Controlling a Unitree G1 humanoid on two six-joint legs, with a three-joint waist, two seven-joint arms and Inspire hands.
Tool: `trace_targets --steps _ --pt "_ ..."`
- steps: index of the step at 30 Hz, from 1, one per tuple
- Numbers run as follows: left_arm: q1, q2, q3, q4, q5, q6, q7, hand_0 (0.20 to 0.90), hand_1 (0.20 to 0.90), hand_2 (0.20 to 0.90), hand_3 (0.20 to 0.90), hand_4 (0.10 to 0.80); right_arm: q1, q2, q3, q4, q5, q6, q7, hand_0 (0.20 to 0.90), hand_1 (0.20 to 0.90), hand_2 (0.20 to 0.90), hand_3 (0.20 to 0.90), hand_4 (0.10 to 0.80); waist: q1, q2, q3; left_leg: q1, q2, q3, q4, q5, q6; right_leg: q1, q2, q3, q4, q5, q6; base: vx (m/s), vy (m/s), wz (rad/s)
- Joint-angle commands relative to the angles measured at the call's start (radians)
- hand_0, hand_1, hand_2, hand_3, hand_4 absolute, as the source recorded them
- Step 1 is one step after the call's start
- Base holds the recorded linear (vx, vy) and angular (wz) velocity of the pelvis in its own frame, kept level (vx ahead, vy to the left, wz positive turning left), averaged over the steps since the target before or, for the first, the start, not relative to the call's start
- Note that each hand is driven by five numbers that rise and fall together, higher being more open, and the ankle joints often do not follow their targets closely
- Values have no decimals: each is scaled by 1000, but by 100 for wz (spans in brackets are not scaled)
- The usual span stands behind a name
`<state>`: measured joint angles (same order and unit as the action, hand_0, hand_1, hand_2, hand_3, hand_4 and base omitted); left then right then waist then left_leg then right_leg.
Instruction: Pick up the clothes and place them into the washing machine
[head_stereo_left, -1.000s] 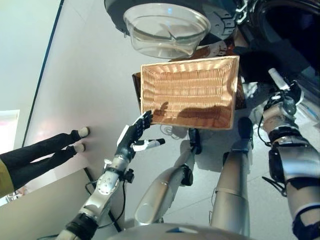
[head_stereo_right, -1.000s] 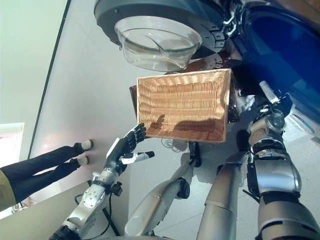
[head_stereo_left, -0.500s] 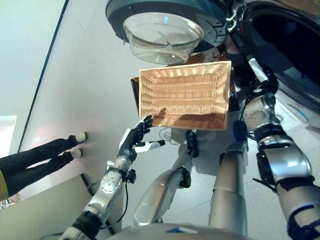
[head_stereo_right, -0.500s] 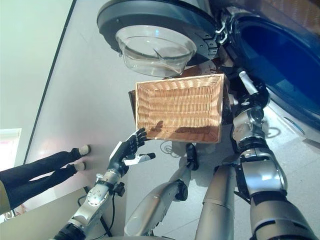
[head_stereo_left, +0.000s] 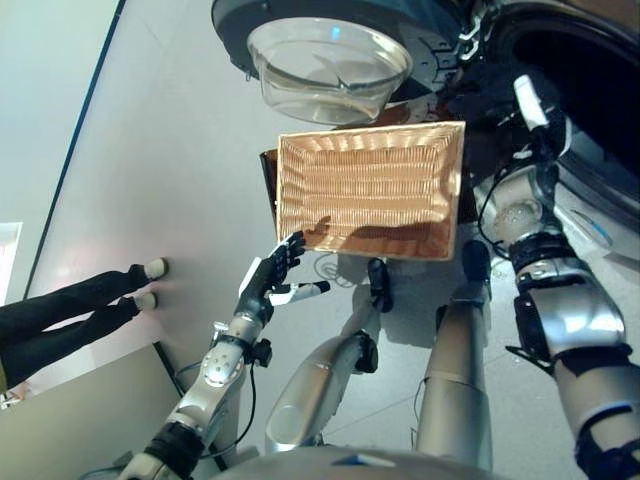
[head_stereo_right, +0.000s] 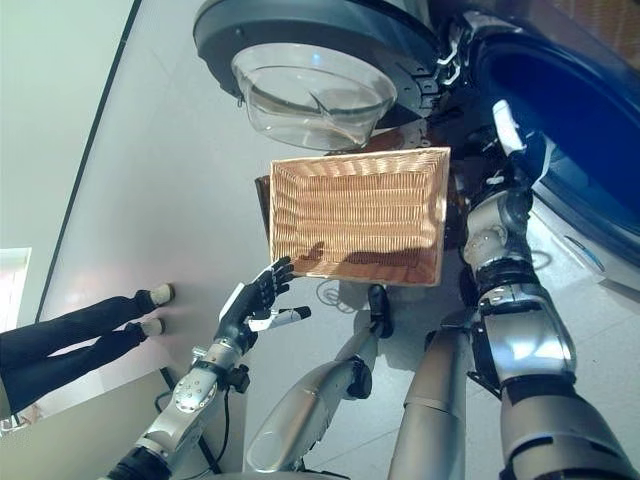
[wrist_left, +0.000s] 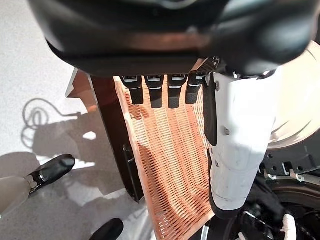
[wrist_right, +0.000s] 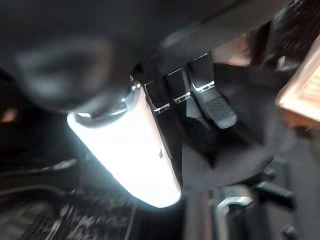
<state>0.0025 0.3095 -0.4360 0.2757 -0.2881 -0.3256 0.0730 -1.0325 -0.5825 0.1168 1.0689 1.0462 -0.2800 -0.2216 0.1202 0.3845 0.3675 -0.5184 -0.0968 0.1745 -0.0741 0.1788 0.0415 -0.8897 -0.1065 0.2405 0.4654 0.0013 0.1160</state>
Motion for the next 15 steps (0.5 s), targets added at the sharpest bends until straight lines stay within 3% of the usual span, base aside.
trace_targets --steps 1,15 --pt "-22 33 50 -34 -12 -44 29 900 900 900 900 800 -143 -27 35 -122 -47 -97 13 200 200 200 200 300 3 40 -4 -18 2 13 79 -66 -94 78 69 -58 -64 -22 -65 0 0 0" --pt "-10 39 57 -43 -14 -58 33 900 900 900 900 800 -102 -49 -18 -144 -31 -127 -20 200 200 200 200 300 -1 52 -17 -6 -2 18 71 -65 -94 86 69 -50 -76 -17 -62 0 0 0"
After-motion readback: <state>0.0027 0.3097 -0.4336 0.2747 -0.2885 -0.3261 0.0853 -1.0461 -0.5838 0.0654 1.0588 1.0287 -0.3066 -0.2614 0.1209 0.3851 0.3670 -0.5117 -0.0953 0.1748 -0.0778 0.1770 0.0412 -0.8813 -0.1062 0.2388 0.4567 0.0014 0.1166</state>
